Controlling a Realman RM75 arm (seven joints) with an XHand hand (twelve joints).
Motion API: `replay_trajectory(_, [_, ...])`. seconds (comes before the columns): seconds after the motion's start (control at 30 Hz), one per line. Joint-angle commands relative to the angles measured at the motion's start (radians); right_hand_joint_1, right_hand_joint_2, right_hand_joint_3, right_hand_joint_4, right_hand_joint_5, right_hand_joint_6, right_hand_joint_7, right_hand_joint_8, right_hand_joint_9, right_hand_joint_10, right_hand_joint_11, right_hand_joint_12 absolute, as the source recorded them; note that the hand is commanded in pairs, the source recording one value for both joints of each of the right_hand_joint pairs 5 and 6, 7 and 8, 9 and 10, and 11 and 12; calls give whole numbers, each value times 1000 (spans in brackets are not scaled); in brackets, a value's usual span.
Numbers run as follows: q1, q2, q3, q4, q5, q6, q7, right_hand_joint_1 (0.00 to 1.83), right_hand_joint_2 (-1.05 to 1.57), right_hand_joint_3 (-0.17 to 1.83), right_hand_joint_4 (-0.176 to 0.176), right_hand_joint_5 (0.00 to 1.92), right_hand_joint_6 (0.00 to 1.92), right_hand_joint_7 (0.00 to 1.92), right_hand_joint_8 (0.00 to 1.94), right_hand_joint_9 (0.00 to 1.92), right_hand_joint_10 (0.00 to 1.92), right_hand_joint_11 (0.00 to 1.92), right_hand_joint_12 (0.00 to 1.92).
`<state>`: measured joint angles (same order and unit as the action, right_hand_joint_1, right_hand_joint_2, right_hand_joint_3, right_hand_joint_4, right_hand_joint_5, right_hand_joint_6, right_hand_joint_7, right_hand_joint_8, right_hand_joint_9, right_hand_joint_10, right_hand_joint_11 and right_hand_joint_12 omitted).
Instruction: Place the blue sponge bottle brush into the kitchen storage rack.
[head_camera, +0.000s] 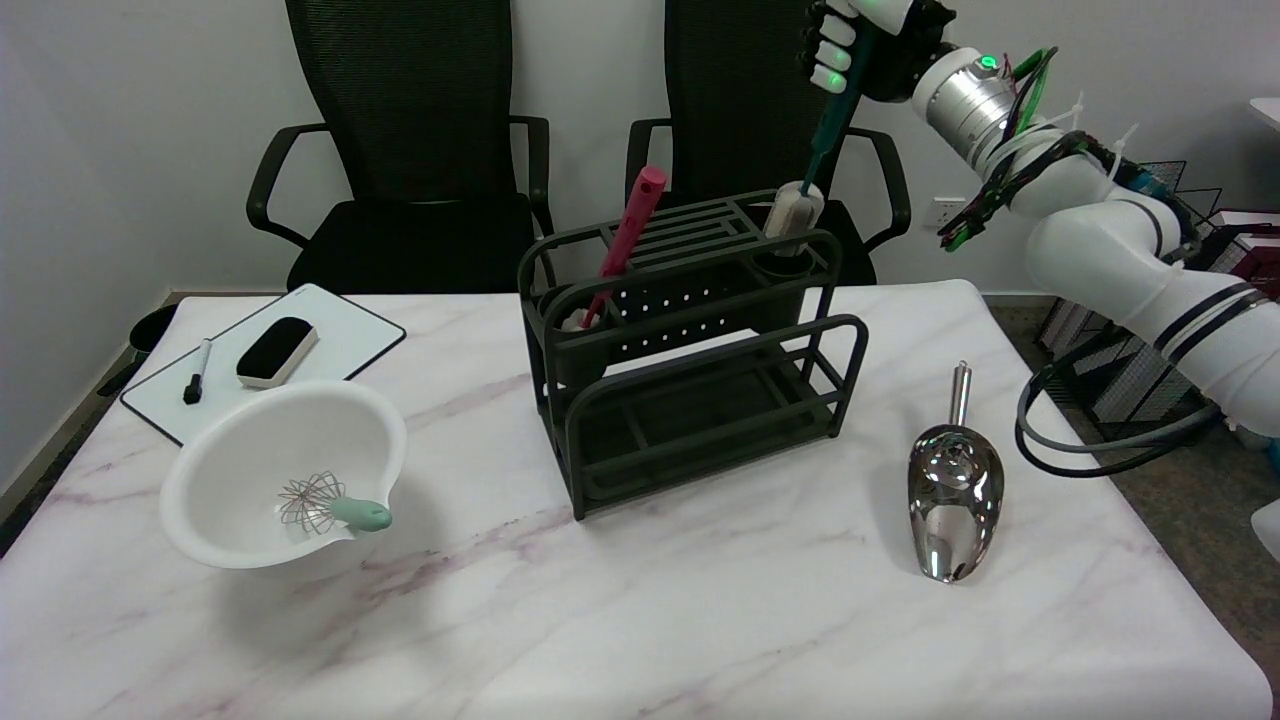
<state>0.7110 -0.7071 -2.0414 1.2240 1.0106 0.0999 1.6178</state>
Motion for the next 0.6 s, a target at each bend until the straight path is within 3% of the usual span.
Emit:
replay_trajectory(0.03, [-55, 3, -7, -12, 3, 10, 5, 1016, 1571, 292, 0, 1920, 1920, 1920, 1920, 1920, 1920, 1920, 1920])
replay_trajectory(0.6, [-8, -52, -10, -39, -4, 10, -2, 1016, 1571, 290, 0, 1920, 1920, 1920, 1920, 1920, 1920, 1920, 1920])
